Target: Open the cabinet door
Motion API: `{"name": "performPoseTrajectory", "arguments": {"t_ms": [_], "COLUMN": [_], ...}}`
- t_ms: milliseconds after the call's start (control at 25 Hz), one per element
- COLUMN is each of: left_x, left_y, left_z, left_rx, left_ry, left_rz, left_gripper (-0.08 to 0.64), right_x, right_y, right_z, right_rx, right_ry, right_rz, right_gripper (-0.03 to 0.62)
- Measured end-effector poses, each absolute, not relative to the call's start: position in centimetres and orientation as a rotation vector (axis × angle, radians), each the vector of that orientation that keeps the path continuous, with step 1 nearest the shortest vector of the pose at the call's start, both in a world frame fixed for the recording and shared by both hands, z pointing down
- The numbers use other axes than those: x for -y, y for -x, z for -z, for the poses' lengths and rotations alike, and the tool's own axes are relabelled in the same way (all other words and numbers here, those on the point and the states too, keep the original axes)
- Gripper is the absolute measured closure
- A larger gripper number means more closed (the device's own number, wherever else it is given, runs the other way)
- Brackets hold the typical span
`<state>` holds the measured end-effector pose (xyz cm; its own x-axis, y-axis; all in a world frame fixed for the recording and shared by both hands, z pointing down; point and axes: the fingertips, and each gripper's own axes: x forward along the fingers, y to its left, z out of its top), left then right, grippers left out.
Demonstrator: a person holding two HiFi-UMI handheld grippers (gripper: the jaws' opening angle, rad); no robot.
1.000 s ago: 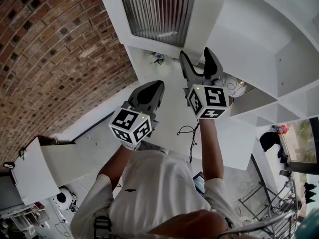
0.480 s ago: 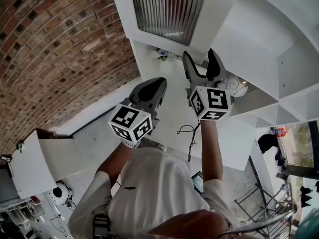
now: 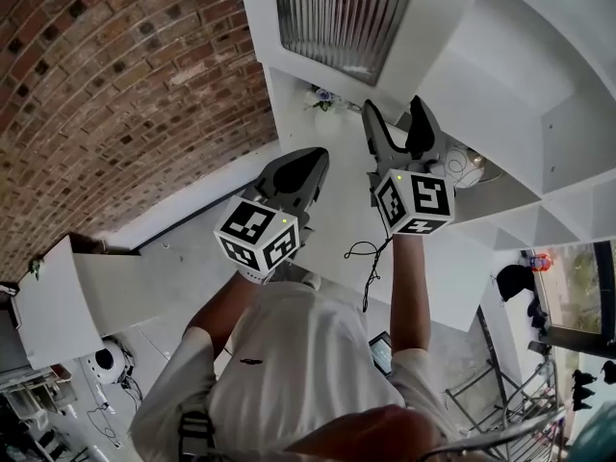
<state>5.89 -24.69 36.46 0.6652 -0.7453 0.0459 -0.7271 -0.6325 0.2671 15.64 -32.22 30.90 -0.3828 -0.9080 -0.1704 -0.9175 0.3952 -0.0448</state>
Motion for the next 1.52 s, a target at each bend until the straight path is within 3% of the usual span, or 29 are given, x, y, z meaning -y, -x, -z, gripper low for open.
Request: {"name": "performPoseTrajectory", "arguments": {"t_ms": [880, 1520], "left_x": [22.3, 21.2], "left_y": [-3.8, -3.2], "left_z": [-36.7, -37.3], "left_rx": [1.222, 1.195], "left_ry": [-2.596, -2.585], "left_rz": [0.112, 0.119], "left_gripper": [0.551, 0.551], "right_x": [29.4, 26.6], "right_y": [-15.1, -14.5], "right_z": [-30.9, -30.9], "right_rx": [-2.467, -2.46], "right_ry": [1.649, 1.652], "right_rz": [-0.093, -0.1], "right_gripper": [0.324, 0.478]}}
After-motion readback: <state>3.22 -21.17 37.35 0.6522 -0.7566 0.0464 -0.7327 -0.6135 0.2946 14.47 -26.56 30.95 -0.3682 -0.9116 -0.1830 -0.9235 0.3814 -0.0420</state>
